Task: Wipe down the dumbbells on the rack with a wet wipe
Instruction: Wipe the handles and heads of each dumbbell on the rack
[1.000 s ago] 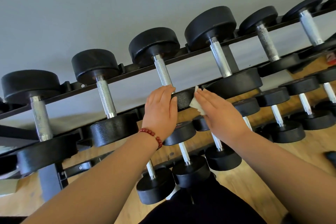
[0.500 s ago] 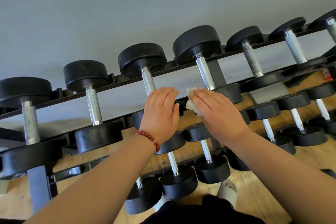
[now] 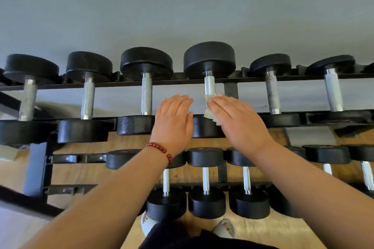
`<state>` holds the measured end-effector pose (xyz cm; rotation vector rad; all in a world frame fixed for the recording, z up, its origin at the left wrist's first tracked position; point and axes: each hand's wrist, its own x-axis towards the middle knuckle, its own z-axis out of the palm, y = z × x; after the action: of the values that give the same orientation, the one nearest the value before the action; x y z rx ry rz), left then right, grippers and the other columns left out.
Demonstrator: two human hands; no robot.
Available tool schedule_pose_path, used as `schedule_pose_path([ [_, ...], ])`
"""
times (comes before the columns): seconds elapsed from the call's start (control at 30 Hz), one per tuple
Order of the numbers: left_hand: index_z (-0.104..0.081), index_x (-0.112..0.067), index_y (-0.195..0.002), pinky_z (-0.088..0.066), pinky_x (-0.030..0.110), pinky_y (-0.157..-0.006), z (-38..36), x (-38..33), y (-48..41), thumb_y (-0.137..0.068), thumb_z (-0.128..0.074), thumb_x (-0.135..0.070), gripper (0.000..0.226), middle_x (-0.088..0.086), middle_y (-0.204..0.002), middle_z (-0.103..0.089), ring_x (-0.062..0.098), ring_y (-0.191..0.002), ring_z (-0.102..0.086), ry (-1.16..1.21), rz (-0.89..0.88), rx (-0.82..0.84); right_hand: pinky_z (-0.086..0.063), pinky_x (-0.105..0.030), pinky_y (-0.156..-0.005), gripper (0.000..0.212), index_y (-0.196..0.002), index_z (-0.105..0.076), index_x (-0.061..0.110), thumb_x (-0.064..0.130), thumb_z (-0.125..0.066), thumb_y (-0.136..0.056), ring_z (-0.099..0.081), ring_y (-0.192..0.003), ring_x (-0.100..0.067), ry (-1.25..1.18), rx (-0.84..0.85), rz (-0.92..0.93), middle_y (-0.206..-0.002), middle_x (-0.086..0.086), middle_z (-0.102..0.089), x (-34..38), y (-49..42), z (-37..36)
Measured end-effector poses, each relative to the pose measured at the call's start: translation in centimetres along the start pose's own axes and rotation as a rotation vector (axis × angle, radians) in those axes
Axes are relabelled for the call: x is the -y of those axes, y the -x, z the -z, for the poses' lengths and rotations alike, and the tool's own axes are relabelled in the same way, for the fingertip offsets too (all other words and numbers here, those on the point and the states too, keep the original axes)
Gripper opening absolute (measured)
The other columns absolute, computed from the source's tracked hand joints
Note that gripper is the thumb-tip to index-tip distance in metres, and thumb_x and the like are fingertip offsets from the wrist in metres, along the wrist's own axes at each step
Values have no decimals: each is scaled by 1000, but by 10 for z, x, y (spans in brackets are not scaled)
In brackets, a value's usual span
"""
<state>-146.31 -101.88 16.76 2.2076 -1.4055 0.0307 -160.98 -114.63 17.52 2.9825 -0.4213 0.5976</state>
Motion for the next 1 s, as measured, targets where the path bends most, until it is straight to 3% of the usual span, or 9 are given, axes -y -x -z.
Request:
schedule_pose_path([
  [0.17,-59,-6,-127,-32,52,-113,-6,-8,-5,-94,-31,-30,49,11,-131,-59,31,-128,-49,-28,30,26,-45,-44,-98,53,-132,-57,3,5,-53,-79,-58,-121,-33,-79,33,9,-131,-17,-60,-16,-5,-4],
  [0.43,-55,-10,-132,-21,44,-118,-12,6,-30,-94,-25,-35,55,8,-138,-54,27,-134,-43,-20,17,107,-49,-44,-94,50,-129,-60,2,9,-35,-85,-58,-121,-33,-87,51,4,-131,-16,-61,-36,-21,-20],
  [0.5,-54,-11,-133,-19,41,-118,-15,8,-36,-93,-23,-37,57,7,-139,-53,25,-135,-40,-2,9,128,-48,-46,-95,49,-128,-60,2,1,-47,-81,-58,-121,-34,-82,49,3,-131,-17,-60,-43,-25,-23],
  [0.63,-55,-12,-132,-22,43,-118,-22,6,-43,-94,-23,-37,56,6,-138,-53,25,-135,-41,29,3,138,-46,-49,-97,68,-133,-56,3,-12,-71,-69,-56,-123,-35,-110,98,-17,-135,-17,-57,-58,-34,-30],
  [0.8,-55,-11,-132,-24,43,-118,-33,1,-43,-94,-22,-37,57,5,-137,-54,24,-134,-41,72,89,108,-41,-50,-104,59,-136,-52,3,-8,-62,-79,-50,-131,-34,-157,143,111,-140,-17,-53,-79,-54,-49],
  [0.9,-54,-11,-133,-24,40,-117,-38,-9,-42,-94,-19,-40,59,3,-138,-52,21,-135,-40,99,169,100,-38,-48,-107,64,-138,-52,5,-10,-68,-78,-47,-133,-32,-172,170,167,-143,-15,-50,-90,-68,-61],
  [1.0,-54,-12,-132,-28,36,-114,-43,-22,-42,-95,-22,-40,56,2,-137,-53,18,-131,-39,169,282,48,-39,-51,-108,63,-142,-47,7,-10,-61,-83,-36,-140,-27,-254,228,224,-149,-12,-43,-96,-73,-74],
])
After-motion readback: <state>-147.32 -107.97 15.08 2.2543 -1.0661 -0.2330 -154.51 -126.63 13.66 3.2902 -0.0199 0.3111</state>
